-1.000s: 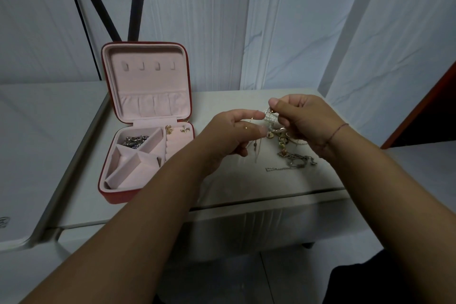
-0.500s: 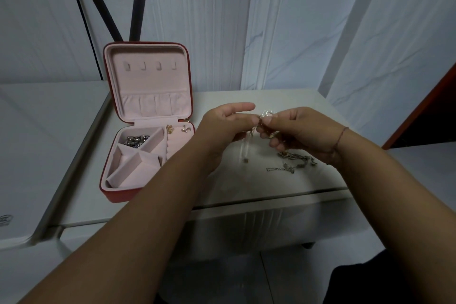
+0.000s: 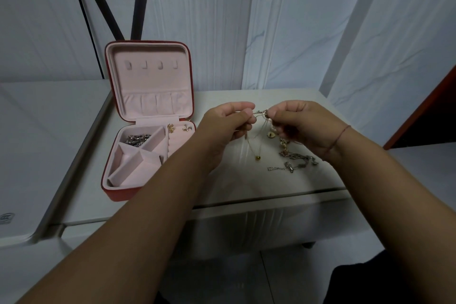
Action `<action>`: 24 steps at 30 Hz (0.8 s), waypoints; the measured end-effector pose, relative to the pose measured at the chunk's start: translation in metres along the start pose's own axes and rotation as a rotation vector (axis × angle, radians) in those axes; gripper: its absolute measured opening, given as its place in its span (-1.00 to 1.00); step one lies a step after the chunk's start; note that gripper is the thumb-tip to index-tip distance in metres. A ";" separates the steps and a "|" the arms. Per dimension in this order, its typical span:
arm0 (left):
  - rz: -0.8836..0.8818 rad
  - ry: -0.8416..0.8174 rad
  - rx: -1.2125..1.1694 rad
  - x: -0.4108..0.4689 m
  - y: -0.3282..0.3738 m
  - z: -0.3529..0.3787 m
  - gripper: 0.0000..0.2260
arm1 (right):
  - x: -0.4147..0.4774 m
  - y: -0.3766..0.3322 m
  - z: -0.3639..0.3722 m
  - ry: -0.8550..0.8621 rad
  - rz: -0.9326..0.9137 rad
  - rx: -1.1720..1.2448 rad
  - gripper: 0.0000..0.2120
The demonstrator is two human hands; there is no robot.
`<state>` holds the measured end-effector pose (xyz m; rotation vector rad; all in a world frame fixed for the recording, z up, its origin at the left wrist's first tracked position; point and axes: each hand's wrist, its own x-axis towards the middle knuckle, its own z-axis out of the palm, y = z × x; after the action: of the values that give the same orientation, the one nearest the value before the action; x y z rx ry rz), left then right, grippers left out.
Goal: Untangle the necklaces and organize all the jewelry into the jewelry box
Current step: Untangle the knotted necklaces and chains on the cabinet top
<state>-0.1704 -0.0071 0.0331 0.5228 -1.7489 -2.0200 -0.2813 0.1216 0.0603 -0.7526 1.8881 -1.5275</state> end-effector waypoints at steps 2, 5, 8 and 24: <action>-0.003 -0.001 -0.022 0.000 0.000 0.002 -0.89 | 0.000 -0.001 0.001 -0.032 0.030 0.081 -0.88; -0.001 -0.004 -0.036 0.001 0.000 0.004 -0.88 | 0.001 -0.001 0.000 -0.058 0.089 0.217 -0.88; 0.006 -0.007 -0.047 -0.001 0.001 0.004 -0.89 | 0.002 -0.002 0.000 -0.101 0.145 0.364 -0.86; -0.118 -0.025 -0.399 -0.001 0.008 0.004 -0.93 | 0.004 -0.004 -0.004 -0.088 0.222 0.475 -0.80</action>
<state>-0.1712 -0.0044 0.0420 0.4789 -1.2995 -2.3854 -0.2869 0.1201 0.0643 -0.3736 1.4081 -1.6746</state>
